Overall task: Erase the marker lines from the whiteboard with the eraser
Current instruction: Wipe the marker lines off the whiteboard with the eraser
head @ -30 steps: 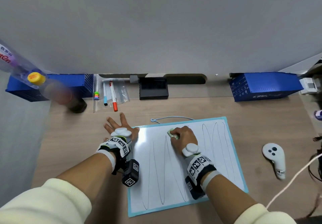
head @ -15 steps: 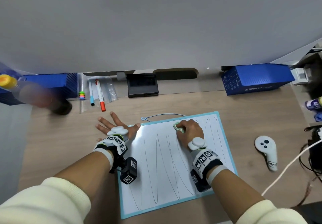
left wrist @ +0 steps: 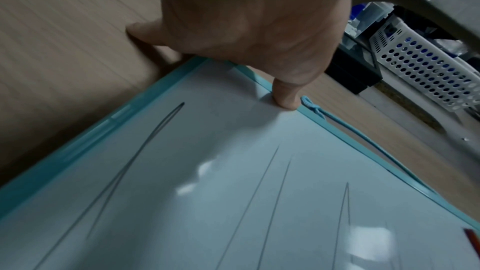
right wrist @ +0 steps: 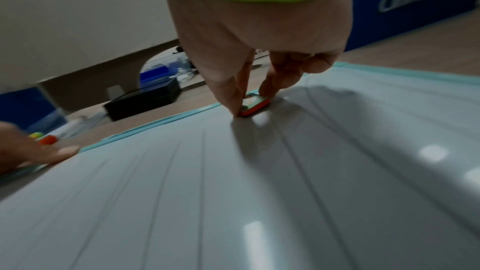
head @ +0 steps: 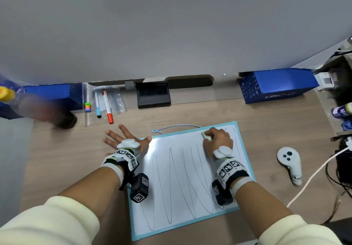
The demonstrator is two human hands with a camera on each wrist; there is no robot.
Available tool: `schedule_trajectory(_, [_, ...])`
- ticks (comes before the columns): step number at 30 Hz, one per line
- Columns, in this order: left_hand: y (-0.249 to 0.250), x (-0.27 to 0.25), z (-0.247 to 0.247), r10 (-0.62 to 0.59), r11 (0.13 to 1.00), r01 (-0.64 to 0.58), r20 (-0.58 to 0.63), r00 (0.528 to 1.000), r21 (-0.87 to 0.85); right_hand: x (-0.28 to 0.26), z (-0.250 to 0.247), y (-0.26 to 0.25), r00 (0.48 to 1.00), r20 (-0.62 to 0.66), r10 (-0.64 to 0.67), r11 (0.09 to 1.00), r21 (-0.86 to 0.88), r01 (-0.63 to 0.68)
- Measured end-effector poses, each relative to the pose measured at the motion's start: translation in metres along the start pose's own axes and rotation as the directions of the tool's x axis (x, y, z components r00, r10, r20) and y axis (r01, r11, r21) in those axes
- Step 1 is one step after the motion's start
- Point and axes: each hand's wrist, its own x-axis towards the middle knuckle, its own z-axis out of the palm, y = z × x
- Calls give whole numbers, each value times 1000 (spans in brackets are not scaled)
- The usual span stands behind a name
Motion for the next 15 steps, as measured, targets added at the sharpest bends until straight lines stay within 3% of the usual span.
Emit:
schedule_trajectory(2, [2, -1, 2, 0, 1000, 0, -12, 1000, -14, 4, -3, 6, 999, -25, 24, 1000, 0, -24])
schedule_trajectory(8, [10, -6, 10, 11, 998, -15, -65, 998, -55, -15, 25, -20, 978, 66, -196, 981, 10, 196])
schedule_trajectory(10, [10, -4, 11, 12, 998, -17, -87, 996, -55, -6, 14, -7, 988, 31, -151, 988, -35, 152])
schedule_trajectory(13, [12, -1, 16, -2, 997, -7, -111, 994, -79, 15, -13, 25, 997, -60, 47, 998, -27, -48])
schedule_trajectory(15, [13, -1, 23, 9, 992, -30, -164, 986, -125, 22, -21, 38, 993, -82, 83, 996, -37, -86])
